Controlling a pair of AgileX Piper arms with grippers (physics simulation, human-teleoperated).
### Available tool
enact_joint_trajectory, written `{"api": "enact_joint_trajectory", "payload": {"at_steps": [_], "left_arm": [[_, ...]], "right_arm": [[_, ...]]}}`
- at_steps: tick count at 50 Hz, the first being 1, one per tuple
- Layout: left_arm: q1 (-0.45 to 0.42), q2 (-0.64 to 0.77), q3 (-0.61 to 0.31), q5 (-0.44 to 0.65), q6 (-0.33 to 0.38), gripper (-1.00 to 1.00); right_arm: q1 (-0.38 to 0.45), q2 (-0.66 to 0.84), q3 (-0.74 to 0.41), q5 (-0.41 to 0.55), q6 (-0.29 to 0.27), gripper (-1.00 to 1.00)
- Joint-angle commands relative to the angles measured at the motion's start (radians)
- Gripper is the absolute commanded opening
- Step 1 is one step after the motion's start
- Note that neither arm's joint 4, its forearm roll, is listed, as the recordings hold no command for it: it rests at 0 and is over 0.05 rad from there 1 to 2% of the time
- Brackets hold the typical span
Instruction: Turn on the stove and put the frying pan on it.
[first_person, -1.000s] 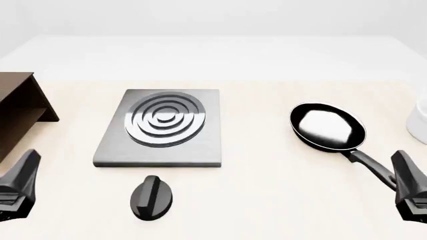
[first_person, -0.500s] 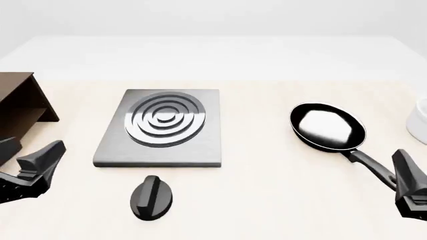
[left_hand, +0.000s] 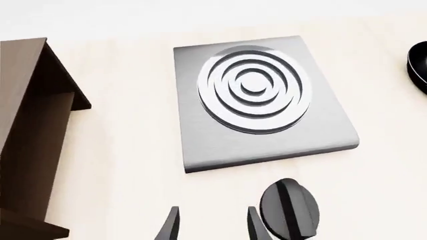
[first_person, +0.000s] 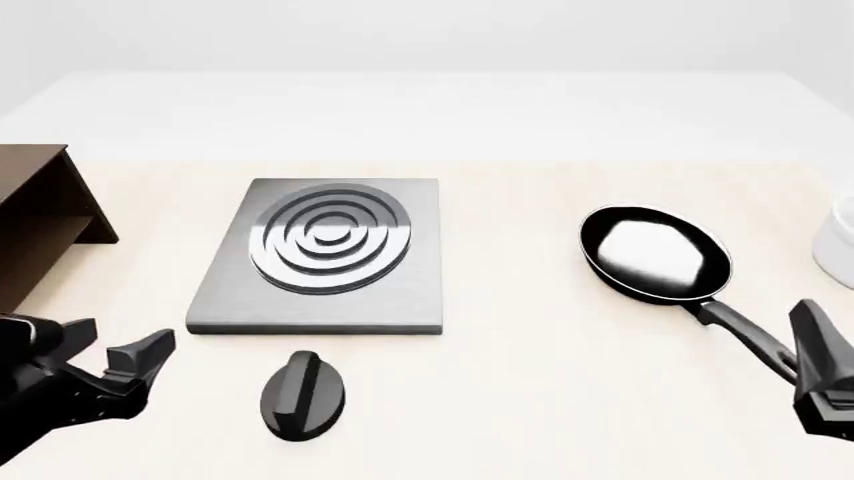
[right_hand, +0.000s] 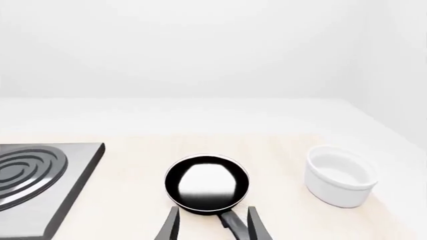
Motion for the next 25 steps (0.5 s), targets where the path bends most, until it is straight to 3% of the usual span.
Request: {"api": "enact_joint_trajectory", "payload": {"at_steps": [1, 7, 12, 16, 25], "left_arm": [[-0.017, 0.048, 0.044, -0.024, 0.001, 1.00], [-0.049, 0.071, 0.062, -0.043, -0.021, 1.00], [-0.091, 0.195, 0.088, -0.156, -0.067, 1.00], [-0.095, 0.199, 0.109, -0.176, -0.067, 1.00], [-0.102, 0.458, 0.148, -0.443, -0.085, 1.00]], "right_arm": [[-0.010, 0.028, 0.000, -0.024, -0.002, 1.00], [-0.015, 0.053, 0.000, -0.050, -0.004, 1.00], [-0.016, 0.045, 0.000, -0.041, -0.006, 1.00], [-0.018, 0.042, 0.000, -0.038, -0.008, 1.00], [-0.016, 0.011, 0.000, -0.011, -0.016, 1.00]]}}
